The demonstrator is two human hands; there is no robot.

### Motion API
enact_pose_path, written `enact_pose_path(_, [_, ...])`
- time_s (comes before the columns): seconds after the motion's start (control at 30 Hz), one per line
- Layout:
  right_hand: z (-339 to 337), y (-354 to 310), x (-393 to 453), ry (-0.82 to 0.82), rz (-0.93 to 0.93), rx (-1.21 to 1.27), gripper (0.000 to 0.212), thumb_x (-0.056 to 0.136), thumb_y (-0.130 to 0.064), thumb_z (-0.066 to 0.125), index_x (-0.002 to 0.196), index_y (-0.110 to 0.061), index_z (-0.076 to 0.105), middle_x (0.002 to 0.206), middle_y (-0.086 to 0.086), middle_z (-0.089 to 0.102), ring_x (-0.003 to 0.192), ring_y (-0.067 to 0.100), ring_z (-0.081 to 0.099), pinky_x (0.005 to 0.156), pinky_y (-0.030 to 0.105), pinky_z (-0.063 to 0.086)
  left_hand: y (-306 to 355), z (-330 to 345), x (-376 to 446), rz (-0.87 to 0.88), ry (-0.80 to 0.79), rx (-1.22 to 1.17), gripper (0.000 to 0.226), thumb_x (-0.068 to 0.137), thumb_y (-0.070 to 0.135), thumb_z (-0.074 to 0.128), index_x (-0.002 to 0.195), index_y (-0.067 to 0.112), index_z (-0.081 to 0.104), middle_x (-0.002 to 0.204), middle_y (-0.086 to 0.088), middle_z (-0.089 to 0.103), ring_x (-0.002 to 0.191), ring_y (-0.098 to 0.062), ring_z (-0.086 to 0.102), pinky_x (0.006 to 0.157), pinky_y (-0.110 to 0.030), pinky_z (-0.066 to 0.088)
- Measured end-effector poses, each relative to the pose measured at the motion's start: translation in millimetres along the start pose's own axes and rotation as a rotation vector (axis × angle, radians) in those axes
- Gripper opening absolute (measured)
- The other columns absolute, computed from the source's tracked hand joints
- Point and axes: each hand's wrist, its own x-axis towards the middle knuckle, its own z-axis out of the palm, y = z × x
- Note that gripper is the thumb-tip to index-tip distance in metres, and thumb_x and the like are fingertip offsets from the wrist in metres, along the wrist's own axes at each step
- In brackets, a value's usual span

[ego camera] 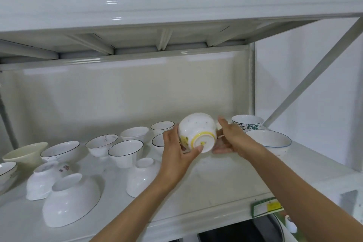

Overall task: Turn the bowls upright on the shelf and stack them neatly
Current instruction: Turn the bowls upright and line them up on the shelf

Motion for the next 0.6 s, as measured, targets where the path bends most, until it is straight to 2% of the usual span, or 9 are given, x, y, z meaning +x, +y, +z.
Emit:
enact_pose_path(0.07, [-6.2, -1.3, -3.0, -0.145, 0.138, -0.001, 0.07, 0.095, -0.063, 0.031, 0.088, 0.0, 0.06, 0.063, 0.019, 0.068, 0.048, 0.025, 0.068, 0.041, 0.022, 0.052, -1.5, -2.3, -4.2, 0.062, -0.014, -0.055, 0.078, 0.072, 0.026, 0.082, 0.136, 0.031, 0.038, 0.123, 0.01, 0.033, 0.106, 0.007, 0.048, 0.077, -0.007, 0.049])
enact_pose_path(0.13, [-10.2, 0.7, -1.5, -0.228, 0.208, 0.014, 0.064, 0.095, -0.063, 0.033, 0.097, -0.003, 0.057, 0.067, 0.021, 0.069, 0.052, 0.028, 0.068, 0.042, 0.021, 0.052, -2.3, -4.8, -8.3, 0.098, -0.052, -0.103, 0.08, 0.071, 0.018, 0.082, 0.137, 0.034, 0.04, 0.127, 0.009, 0.032, 0.112, 0.006, 0.045, 0.079, -0.016, 0.056])
enact_pose_path(0.23, [-11.5, 5.3, 0.1, -0.242, 0.212, 0.047, 0.048, 0.101, -0.04, 0.034, 0.11, 0.001, 0.055, 0.073, 0.024, 0.07, 0.06, 0.035, 0.07, 0.05, 0.025, 0.057, -3.0, -11.3, -9.2, 0.05, -0.148, -0.176, 0.081, 0.071, 0.018, 0.083, 0.138, 0.037, 0.04, 0.128, 0.01, 0.034, 0.119, -0.002, 0.046, 0.082, -0.016, 0.055])
enact_pose_path(0.27, [-10.7, 7.0, -0.2, -0.232, 0.202, 0.051, 0.044, 0.101, -0.032, 0.032, 0.112, 0.004, 0.055, 0.074, 0.025, 0.069, 0.063, 0.037, 0.071, 0.052, 0.027, 0.059, -2.6, -13.9, -8.6, 0.017, -0.177, -0.188, 0.079, 0.072, 0.026, 0.083, 0.138, 0.037, 0.04, 0.128, 0.011, 0.037, 0.117, -0.003, 0.049, 0.082, -0.014, 0.054])
enact_pose_path(0.33, [-7.3, 10.2, -1.9, -0.197, 0.163, 0.053, 0.039, 0.098, -0.02, 0.033, 0.114, 0.008, 0.054, 0.077, 0.025, 0.068, 0.07, 0.043, 0.071, 0.057, 0.032, 0.061, -4.6, -16.2, -4.6, -0.082, -0.218, -0.219, 0.064, 0.075, 0.046, 0.074, 0.132, 0.033, 0.048, 0.126, 0.007, 0.05, 0.104, -0.004, 0.061, 0.083, -0.019, 0.055])
enact_pose_path(0.4, [-1.3, 12.2, -1.7, -0.138, 0.112, -0.006, 0.035, 0.096, -0.013, 0.034, 0.114, 0.008, 0.055, 0.082, 0.025, 0.069, 0.075, 0.046, 0.071, 0.063, 0.036, 0.062, -5.2, -16.8, 1.3, -0.255, -0.241, -0.281, 0.048, 0.086, 0.053, 0.059, 0.115, 0.016, 0.062, 0.112, -0.008, 0.065, 0.086, -0.013, 0.068, 0.08, -0.027, 0.058])
enact_pose_path(0.47, [7.0, 14.7, -2.1, -0.047, 0.068, -0.098, 0.034, 0.096, -0.008, 0.031, 0.117, 0.001, 0.056, 0.093, 0.028, 0.067, 0.075, 0.045, 0.07, 0.067, 0.042, 0.061, -5.0, -15.8, 7.0, -0.408, -0.294, -0.28, 0.052, 0.095, 0.05, 0.048, 0.103, 0.003, 0.067, 0.094, -0.013, 0.07, 0.076, -0.02, 0.068, 0.075, -0.028, 0.06])
enact_pose_path(0.53, [13.3, 20.2, 0.5, 0.031, 0.024, -0.183, 0.04, 0.094, -0.003, 0.028, 0.122, -0.007, 0.057, 0.106, 0.029, 0.064, 0.076, 0.047, 0.069, 0.066, 0.049, 0.06, -3.2, -12.2, 9.0, -0.494, -0.349, -0.279, 0.05, 0.097, 0.04, 0.048, 0.11, -0.005, 0.063, 0.09, -0.012, 0.065, 0.068, -0.022, 0.068, 0.073, -0.031, 0.061])
enact_pose_path(0.6, [16.5, 25.6, 1.7, 0.072, -0.029, -0.257, 0.046, 0.092, 0.0, 0.027, 0.126, -0.01, 0.056, 0.11, 0.025, 0.063, 0.073, 0.045, 0.069, 0.059, 0.048, 0.06, -1.7, -6.4, 8.1, -0.551, -0.369, -0.307, 0.042, 0.098, 0.028, 0.049, 0.116, -0.009, 0.056, 0.094, -0.012, 0.059, 0.063, -0.02, 0.066, 0.065, -0.028, 0.061])
